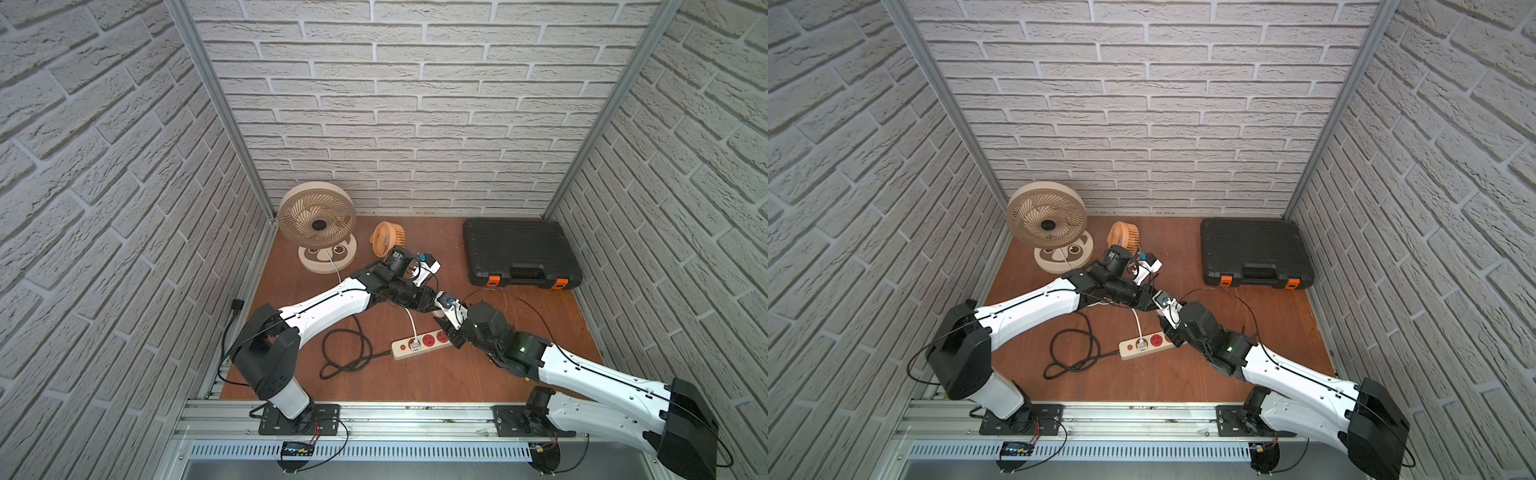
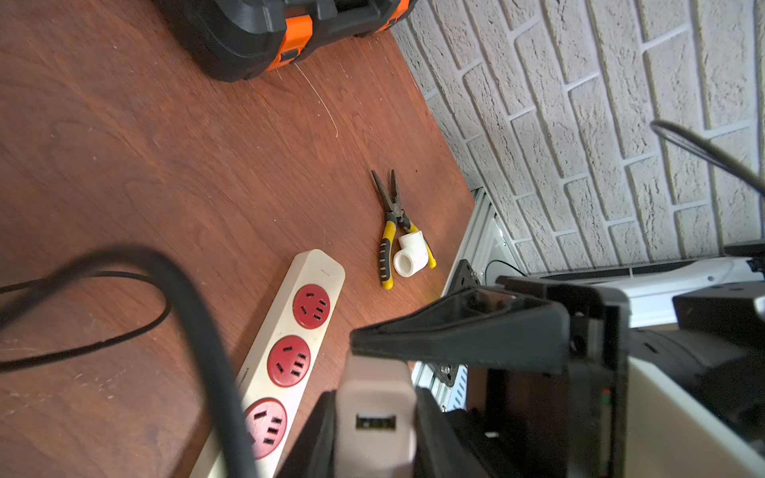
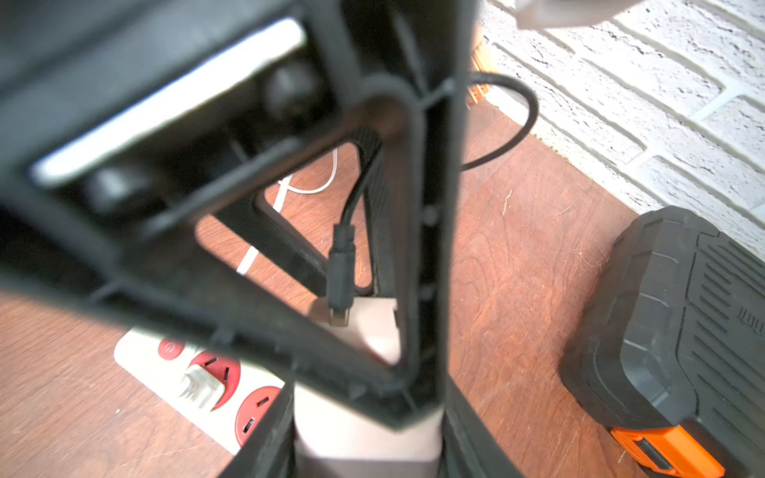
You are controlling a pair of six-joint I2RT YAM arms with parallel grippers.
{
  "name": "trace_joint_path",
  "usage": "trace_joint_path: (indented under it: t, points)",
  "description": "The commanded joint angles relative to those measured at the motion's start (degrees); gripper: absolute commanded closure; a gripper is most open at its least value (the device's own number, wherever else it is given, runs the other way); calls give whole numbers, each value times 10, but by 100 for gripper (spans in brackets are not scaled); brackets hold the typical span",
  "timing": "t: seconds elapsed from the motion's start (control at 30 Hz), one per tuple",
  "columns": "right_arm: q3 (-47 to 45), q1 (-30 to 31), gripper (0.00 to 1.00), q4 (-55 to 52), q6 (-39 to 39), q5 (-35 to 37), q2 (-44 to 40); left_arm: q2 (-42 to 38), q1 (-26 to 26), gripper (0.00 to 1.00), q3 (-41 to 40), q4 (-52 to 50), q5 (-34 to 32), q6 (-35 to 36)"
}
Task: Plug the desk fan into the power strip
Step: Pick up the plug from the center of the board.
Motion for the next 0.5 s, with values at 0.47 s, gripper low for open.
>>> trace_joint_path:
  t: [0.47]
  points:
    - [9, 70, 97, 47, -55, 66, 8, 81, -58, 54, 37, 43, 26, -20]
